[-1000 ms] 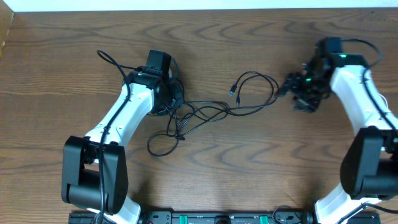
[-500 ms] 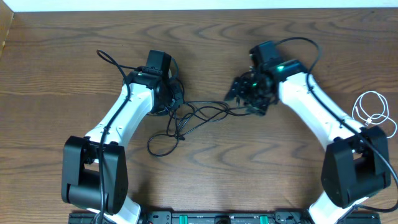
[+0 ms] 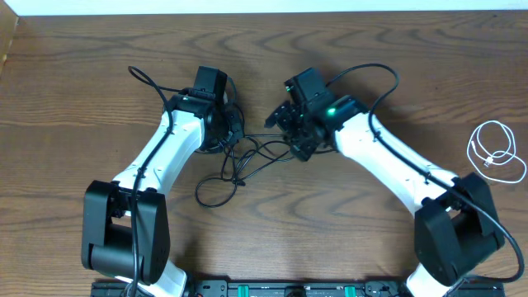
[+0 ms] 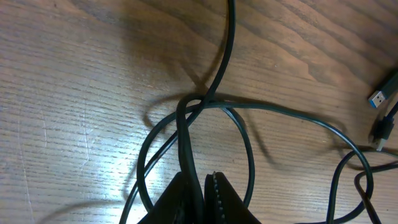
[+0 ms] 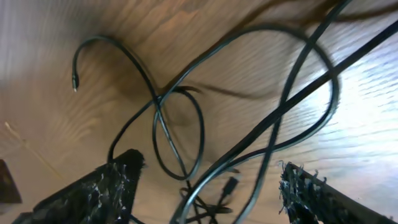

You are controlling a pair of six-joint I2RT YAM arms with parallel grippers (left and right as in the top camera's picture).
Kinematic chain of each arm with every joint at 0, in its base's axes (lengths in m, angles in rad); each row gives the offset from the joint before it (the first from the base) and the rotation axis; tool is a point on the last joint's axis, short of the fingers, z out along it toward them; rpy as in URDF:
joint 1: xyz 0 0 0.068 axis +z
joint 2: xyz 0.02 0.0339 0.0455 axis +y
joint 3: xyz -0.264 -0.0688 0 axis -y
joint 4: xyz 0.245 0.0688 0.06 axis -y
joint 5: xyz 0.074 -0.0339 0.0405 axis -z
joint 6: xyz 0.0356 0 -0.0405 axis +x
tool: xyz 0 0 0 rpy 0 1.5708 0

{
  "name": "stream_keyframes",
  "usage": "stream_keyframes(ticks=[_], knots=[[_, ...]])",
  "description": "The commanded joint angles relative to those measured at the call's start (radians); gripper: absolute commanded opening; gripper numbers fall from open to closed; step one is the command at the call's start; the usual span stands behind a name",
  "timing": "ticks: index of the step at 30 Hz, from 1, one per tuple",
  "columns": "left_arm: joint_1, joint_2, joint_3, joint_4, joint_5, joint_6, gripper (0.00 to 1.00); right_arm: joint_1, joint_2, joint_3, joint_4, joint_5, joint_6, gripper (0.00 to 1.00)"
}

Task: Untangle cables
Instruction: 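Move the right gripper left and grasp a black cable near the left gripper, then pull the black cables apart, left gripper left and right gripper right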

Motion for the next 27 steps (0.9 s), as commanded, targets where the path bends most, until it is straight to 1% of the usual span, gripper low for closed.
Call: stream_keyframes(ticks=[1,11,19,22,27], knots=[[0.004,0.000,-0.009,-0.005,-0.014,0.010,0.13,0.046,0.005,-0.006,0.010,0.142,0.117,0.80],[0.004,0.000,-0.009,-0.005,-0.014,0.010,0.13,0.098,0.005,-0.006,0.015,0.256,0.116,0.80],[0.004,0.000,-0.009,-0.005,-0.015,0.010,0.13,0.108,0.019,-0.006,0.015,0.260,0.116,0.82],[0.004,0.000,-0.009,-0.005,-0.014,0.010,0.13,0.108,0.031,-0.006,0.014,0.259,0.116,0.81],[0.004,0.000,-0.009,-0.005,-0.014,0.010,0.13,0.109,0.033,-0.006,0.032,0.216,0.117,0.82]])
